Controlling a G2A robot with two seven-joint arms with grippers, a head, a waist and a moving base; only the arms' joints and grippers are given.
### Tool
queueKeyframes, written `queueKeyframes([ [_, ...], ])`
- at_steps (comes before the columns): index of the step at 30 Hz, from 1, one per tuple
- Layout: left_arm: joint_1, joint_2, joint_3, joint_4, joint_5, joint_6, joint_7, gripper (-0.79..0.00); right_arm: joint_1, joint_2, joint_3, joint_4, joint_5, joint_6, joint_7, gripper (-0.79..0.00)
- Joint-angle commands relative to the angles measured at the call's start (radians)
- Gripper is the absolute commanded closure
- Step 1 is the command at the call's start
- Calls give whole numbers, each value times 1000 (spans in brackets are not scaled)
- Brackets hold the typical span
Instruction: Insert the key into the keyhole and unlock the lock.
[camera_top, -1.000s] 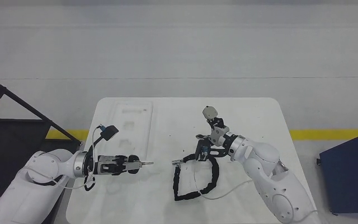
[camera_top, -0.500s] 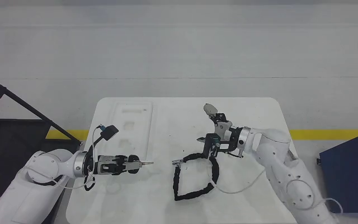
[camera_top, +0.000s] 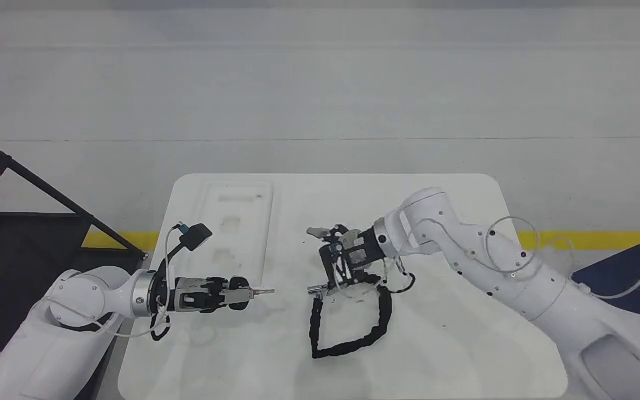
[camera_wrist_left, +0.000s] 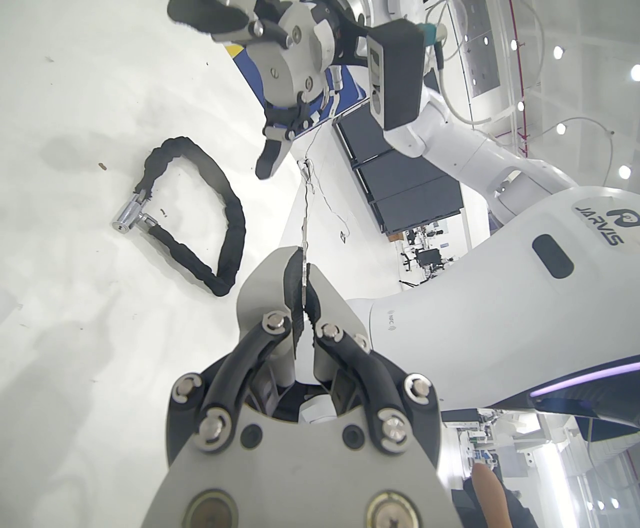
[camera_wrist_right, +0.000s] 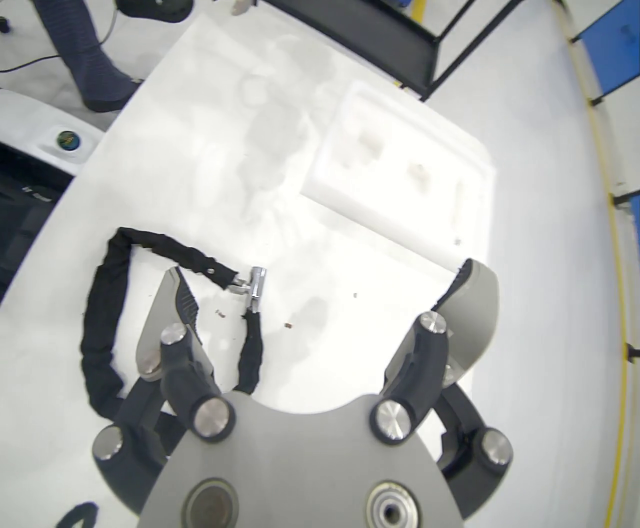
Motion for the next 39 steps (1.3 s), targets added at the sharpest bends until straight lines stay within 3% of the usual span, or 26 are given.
queueKeyframes([
  [1, 0, 0, 0, 0, 0, 0, 0, 0, 74, -9, -108, 14, 137, 0, 59, -785],
  [9, 0, 0, 0, 0, 0, 0, 0, 0, 36, -66, -108, 70, 490, 0, 477, -785],
  [15, 0, 0, 0, 0, 0, 0, 0, 0, 39, -97, -108, 178, 526, 0, 577, -785],
  [20, 0, 0, 0, 0, 0, 0, 0, 0, 35, -109, -108, 254, 404, 0, 501, -785],
  [28, 0, 0, 0, 0, 0, 0, 0, 0, -3, -120, -108, 331, 117, 0, 276, -785],
  [33, 0, 0, 0, 0, 0, 0, 0, 0, -11, -123, -108, 350, 1, 0, 189, -600],
  [34, 0, 0, 0, 0, 0, 0, 0, 0, -14, -124, -108, 353, -11, 0, 169, -505],
  [39, 0, 0, 0, 0, 0, 0, 0, 0, -23, -131, -108, 368, -69, 0, 111, -339],
])
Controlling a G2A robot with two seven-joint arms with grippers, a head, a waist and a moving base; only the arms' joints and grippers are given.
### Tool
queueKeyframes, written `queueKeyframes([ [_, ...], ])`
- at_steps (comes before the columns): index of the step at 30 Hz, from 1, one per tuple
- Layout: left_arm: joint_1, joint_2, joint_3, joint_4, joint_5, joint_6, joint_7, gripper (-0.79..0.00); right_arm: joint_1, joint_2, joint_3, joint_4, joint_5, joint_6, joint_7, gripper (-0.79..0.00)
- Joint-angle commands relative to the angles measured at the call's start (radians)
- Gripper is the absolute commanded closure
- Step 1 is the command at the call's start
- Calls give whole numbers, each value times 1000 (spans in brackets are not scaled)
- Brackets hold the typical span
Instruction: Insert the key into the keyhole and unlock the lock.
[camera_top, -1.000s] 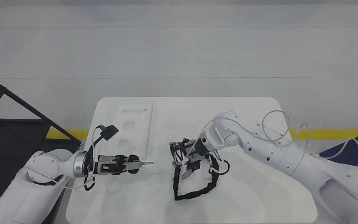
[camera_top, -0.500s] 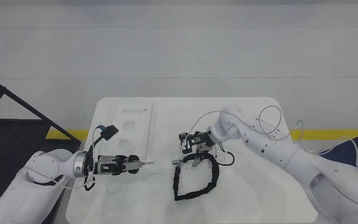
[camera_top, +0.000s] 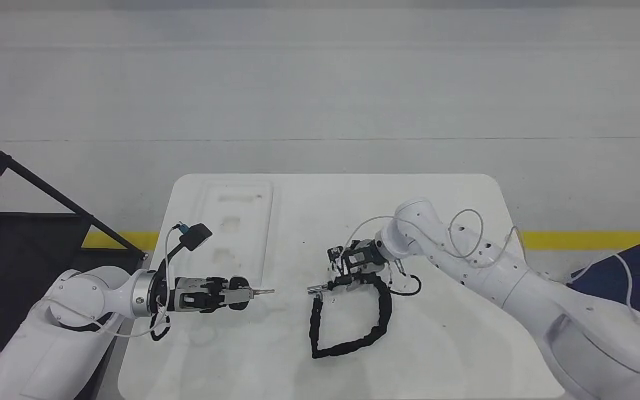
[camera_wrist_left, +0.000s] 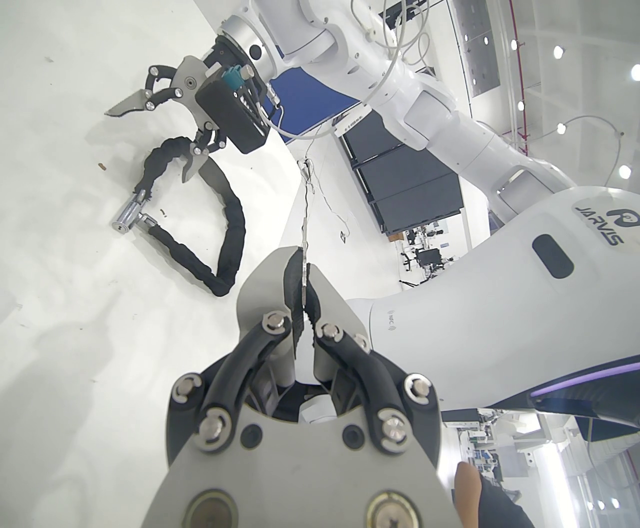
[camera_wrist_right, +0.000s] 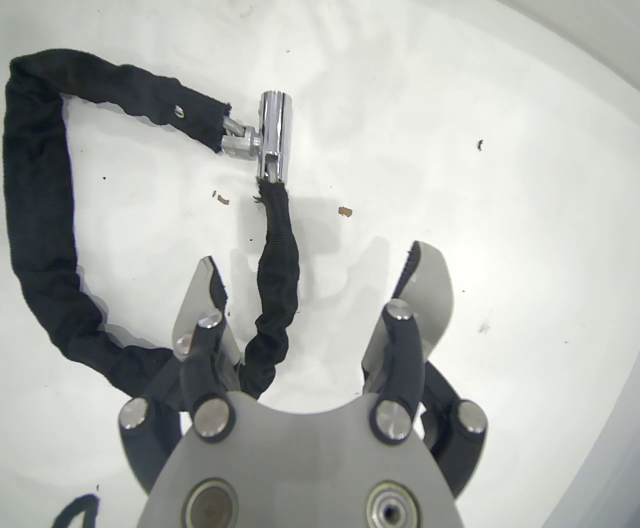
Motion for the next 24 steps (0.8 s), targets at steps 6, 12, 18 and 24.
queueKeyframes([
  [6, 0, 0, 0, 0, 0, 0, 0, 0, -11, -15, 0, 17, -46, 0, -47, -317],
  [12, 0, 0, 0, 0, 0, 0, 0, 0, -16, -28, 0, 26, -67, 0, -66, -302],
  [18, 0, 0, 0, 0, 0, 0, 0, 0, -22, -40, 0, 34, -83, 0, -71, -262],
  [24, 0, 0, 0, 0, 0, 0, 0, 0, -34, -52, 0, 46, -96, 0, -78, -274],
])
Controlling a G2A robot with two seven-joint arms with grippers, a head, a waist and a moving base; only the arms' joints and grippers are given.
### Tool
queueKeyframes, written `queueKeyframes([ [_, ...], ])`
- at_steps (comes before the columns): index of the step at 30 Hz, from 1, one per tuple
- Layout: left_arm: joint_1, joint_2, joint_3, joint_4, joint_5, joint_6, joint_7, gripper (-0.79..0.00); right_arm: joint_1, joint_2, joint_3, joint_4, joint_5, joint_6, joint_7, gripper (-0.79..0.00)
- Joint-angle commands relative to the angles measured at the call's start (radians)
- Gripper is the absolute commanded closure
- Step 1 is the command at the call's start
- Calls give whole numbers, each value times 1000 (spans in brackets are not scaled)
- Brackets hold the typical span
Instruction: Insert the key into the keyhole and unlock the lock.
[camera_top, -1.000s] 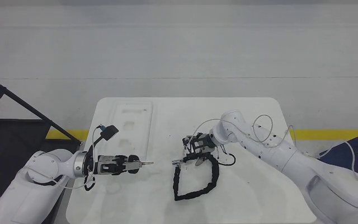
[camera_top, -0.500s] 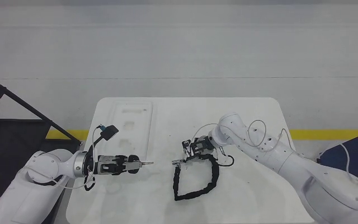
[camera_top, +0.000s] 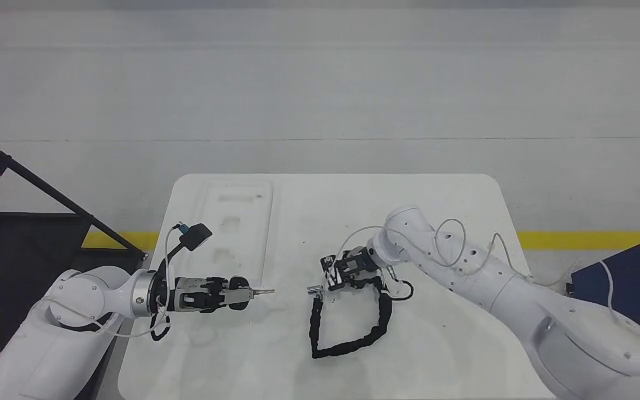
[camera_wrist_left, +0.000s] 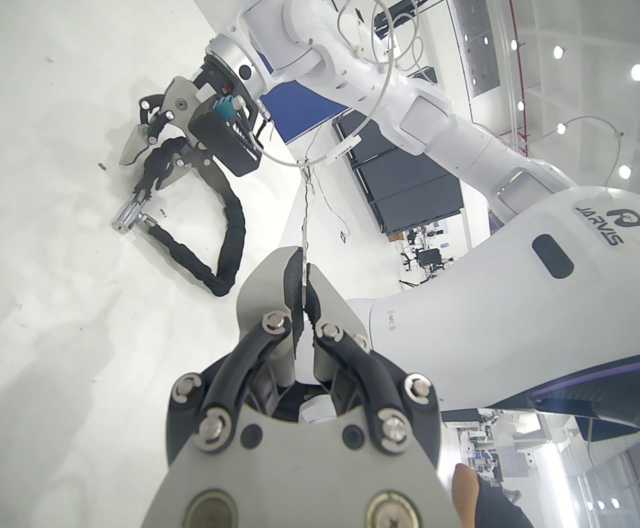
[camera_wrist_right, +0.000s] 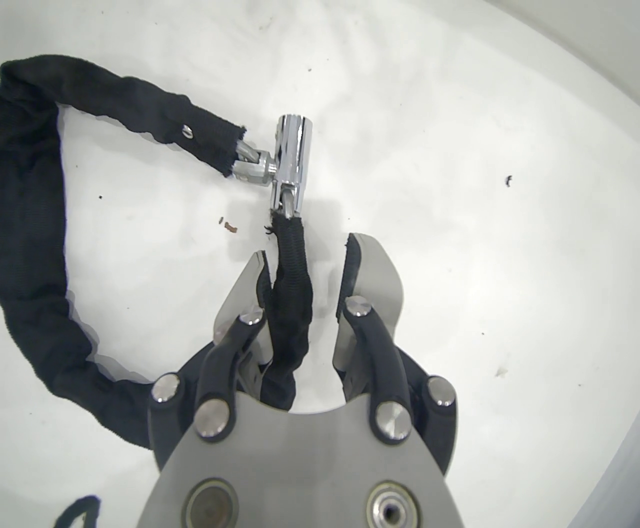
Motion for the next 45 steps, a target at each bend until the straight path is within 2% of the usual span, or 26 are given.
queueKeyframes([
  [1, 0, 0, 0, 0, 0, 0, 0, 0, -3, -3, 0, 5, -5, 0, -2, -268],
  [6, 0, 0, 0, 0, 0, 0, 0, 0, -12, -10, 0, 15, -16, 0, -10, -206],
  [8, 0, 0, 0, 0, 0, 0, 0, 0, -17, -12, 0, 18, -20, 0, -16, -139],
  [10, 0, 0, 0, 0, 0, 0, 0, 0, -21, -14, 0, 22, -27, 0, -19, 0],
  [18, 0, 0, 0, 0, 0, 0, 0, 0, 6, -7, 0, -7, -102, 0, -39, 0],
  [22, 0, 0, 0, 0, 0, 0, 0, 0, 22, 23, 7, -55, -150, 0, -70, 0],
  [27, 0, 0, 0, 0, 0, 0, 0, 0, -3, 80, 51, -122, -154, 0, -146, 0],
  [34, 0, 0, 0, 0, 0, 0, 0, 0, -66, 168, 124, -174, -137, 0, -367, 0],
  [37, 0, 0, 0, 0, 0, 0, 0, 0, -101, 201, 152, -184, -138, 0, -541, 0],
  [41, 0, 0, 0, 0, 0, 0, 0, 0, -156, 238, 165, -184, -150, 0, -890, 0],
  [45, 0, 0, 0, 0, 0, 0, 0, 0, -215, 260, 147, -246, -48, 83, -987, 0],
])
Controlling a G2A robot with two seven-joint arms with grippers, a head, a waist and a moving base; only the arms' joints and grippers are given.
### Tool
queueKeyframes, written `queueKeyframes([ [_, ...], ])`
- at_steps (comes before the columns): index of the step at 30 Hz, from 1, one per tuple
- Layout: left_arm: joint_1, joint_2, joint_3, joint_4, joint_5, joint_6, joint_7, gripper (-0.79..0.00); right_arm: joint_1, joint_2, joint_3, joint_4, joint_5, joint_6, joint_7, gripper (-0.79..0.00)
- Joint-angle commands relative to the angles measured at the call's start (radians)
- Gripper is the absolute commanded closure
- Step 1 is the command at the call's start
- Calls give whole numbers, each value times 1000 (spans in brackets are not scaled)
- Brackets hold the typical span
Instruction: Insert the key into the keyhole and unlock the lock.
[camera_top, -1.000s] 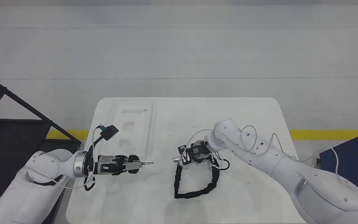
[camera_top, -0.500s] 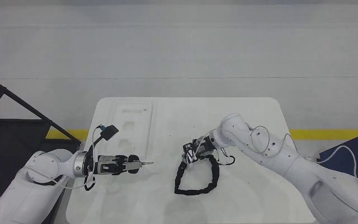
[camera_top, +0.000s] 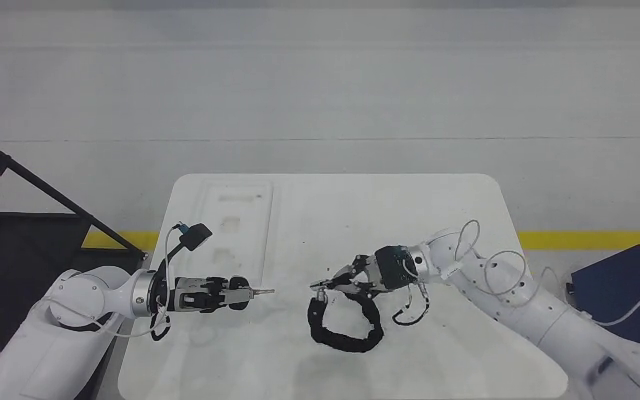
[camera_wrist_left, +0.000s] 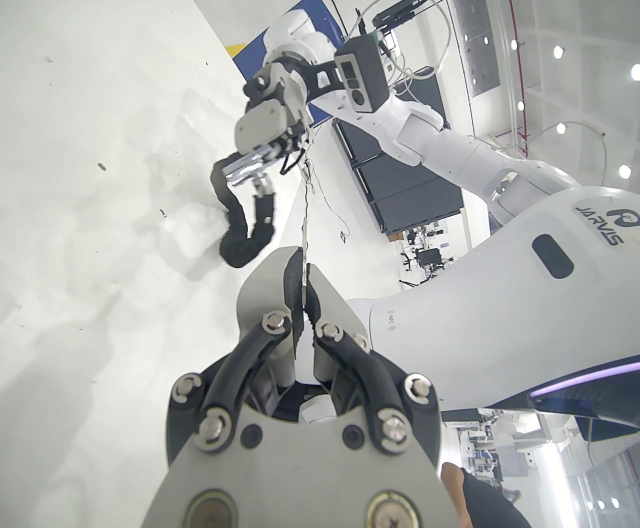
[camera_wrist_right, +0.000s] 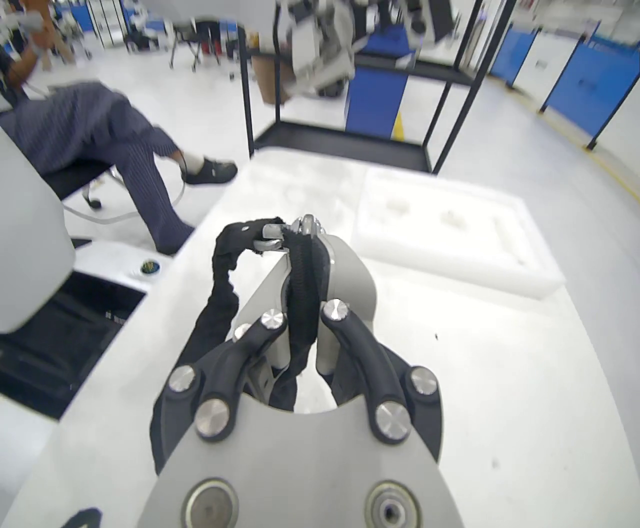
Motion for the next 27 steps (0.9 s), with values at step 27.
queueKeyframes([
  [27, 0, 0, 0, 0, 0, 0, 0, 0, -65, 19, -67, -21, 185, 57, -34, 0],
])
